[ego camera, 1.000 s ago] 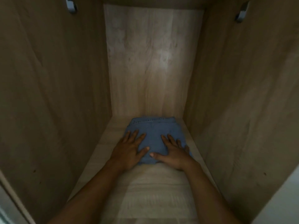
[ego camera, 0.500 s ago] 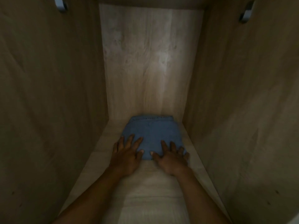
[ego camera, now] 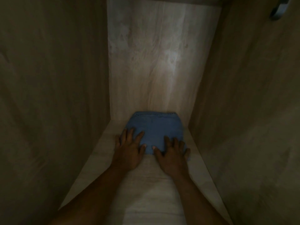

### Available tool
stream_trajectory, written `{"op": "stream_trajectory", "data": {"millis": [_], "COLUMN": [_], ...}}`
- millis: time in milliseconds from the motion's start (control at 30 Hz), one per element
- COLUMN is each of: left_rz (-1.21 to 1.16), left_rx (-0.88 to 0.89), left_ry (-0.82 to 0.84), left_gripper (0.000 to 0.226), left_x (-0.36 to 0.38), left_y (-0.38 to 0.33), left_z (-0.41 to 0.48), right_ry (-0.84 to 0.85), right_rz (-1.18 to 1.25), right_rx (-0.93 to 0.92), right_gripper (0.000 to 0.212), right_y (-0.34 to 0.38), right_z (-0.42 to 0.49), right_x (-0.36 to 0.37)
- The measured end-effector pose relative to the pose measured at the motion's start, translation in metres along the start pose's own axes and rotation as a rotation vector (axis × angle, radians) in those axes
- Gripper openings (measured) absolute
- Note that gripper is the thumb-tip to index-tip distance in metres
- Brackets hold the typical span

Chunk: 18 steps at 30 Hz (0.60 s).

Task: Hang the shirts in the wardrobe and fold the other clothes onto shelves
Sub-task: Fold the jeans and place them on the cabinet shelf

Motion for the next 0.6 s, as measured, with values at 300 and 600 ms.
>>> {"op": "stream_trajectory", "data": {"millis": [300, 600], "left_rz": [0.026, -0.308], "left_rx": [0.042, -0.059], "left_ry": [0.017, 0.066], "left_gripper": [0.060, 0.061], "left_x": [-0.019, -0.089], "left_y": [-0.001, -0.005], "left_z": [-0.023, -0.081], "right_ry": [-0.181, -0.171], "right_rz": [-0.023, 0.204], "right_rx": [-0.092, -0.125], "right_gripper": [0.069, 0.064], "right_y": [0.009, 0.028], "right_z": [-0.007, -0.047], "right_x": [-0.018, -0.021]}}
Point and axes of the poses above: each hand's wrist, its own z-axis towards the middle knuckle, its own x-axis out of the palm, y = z × x, the point moved 9 cm from there along z, towards the middle knuckle, and after that the axes turned 5 degrees about -y, right-handed, at the moved point
